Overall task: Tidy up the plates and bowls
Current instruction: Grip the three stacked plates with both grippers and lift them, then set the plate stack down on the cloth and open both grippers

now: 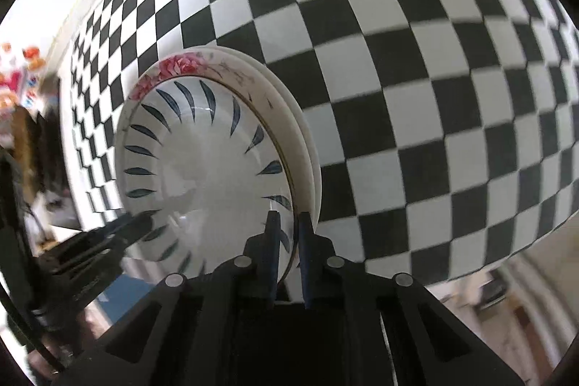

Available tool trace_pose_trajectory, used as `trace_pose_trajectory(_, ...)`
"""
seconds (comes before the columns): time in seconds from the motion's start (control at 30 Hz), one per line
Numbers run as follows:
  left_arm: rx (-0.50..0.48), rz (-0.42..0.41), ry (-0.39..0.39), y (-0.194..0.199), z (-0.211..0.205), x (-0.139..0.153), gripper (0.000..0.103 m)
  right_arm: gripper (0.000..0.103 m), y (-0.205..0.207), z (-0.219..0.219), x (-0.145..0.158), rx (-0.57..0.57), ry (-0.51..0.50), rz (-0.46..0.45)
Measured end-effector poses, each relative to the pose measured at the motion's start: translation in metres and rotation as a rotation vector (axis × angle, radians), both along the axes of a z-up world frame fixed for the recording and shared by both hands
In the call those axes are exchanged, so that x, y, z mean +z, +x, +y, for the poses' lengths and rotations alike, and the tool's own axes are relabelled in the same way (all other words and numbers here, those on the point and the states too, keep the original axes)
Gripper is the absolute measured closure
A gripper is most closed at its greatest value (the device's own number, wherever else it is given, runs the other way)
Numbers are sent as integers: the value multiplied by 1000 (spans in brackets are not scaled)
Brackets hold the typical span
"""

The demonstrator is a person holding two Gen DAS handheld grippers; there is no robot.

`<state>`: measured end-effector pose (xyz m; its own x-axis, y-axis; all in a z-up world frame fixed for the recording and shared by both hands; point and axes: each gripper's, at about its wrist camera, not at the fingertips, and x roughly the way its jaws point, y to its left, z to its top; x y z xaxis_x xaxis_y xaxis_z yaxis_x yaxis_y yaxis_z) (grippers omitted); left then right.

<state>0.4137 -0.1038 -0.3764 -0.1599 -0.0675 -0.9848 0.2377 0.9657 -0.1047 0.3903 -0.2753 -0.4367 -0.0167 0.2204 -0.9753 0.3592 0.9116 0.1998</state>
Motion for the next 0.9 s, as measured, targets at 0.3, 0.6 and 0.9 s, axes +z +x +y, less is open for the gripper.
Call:
trace_pose_trajectory(0.3, -24, 8, 49, 7, -10, 1, 79, 90, 15, 1, -4, 18, 10, 65)
trace_pose_trajectory(0.6, -18, 35, 56, 1, -14, 18, 79, 90, 15, -3, 29, 34, -51, 21)
trace_pose_trajectory(0.9, -18, -71, -19, -8, -8, 84, 66, 45, -5, 29, 100, 85, -88, -91)
